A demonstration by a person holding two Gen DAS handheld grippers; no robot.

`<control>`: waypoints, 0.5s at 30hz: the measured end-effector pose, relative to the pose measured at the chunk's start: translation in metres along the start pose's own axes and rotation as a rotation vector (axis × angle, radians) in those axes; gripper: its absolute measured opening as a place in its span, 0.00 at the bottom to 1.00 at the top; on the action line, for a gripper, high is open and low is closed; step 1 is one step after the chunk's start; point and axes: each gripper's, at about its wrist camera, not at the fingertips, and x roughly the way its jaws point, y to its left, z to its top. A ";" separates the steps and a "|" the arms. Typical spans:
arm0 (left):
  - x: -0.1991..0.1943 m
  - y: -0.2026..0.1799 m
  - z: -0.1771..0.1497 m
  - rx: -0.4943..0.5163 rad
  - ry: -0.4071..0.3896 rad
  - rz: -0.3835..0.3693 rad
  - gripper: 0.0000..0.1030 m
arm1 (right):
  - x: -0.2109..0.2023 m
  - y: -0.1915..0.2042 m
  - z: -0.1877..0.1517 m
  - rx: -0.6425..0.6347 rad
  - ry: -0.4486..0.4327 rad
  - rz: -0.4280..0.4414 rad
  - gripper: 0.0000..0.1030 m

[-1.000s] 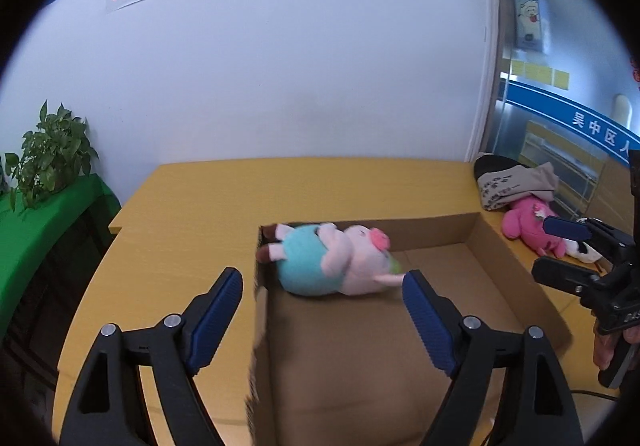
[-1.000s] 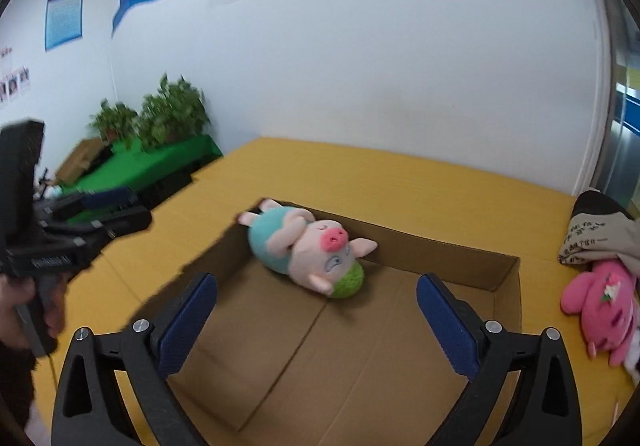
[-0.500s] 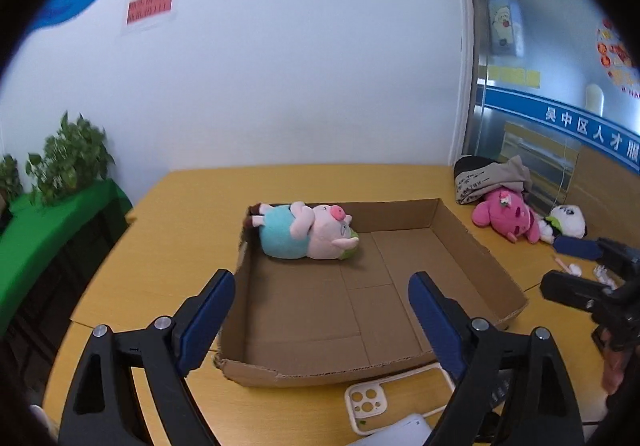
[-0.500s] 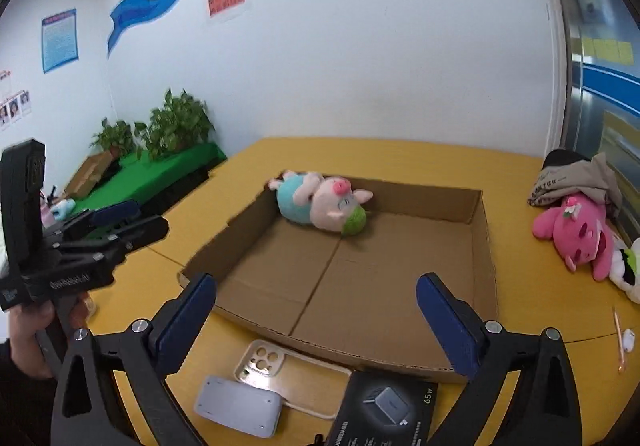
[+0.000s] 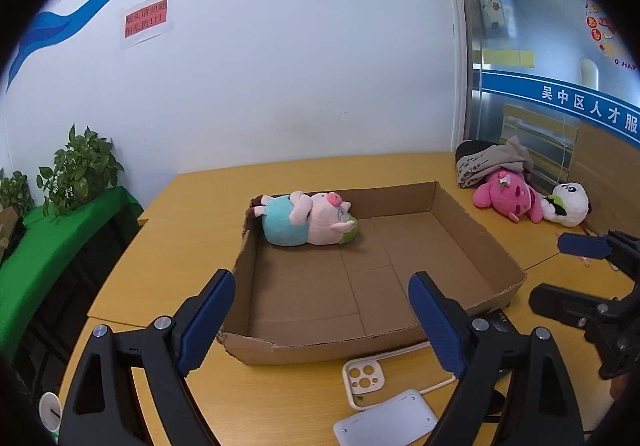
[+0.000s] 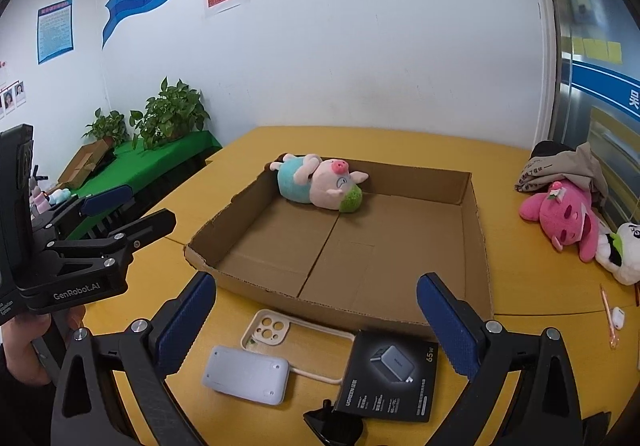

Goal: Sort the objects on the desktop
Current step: 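Withdraw the right tool from the box toward the remaining items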

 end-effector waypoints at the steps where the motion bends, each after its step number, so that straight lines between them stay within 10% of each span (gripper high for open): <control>1: 0.001 0.000 -0.001 -0.006 0.004 -0.007 0.85 | 0.001 0.000 -0.002 -0.001 0.005 -0.002 0.99; 15: 0.021 -0.010 -0.021 -0.073 0.086 -0.097 0.85 | 0.016 -0.020 -0.024 0.060 0.071 -0.029 0.99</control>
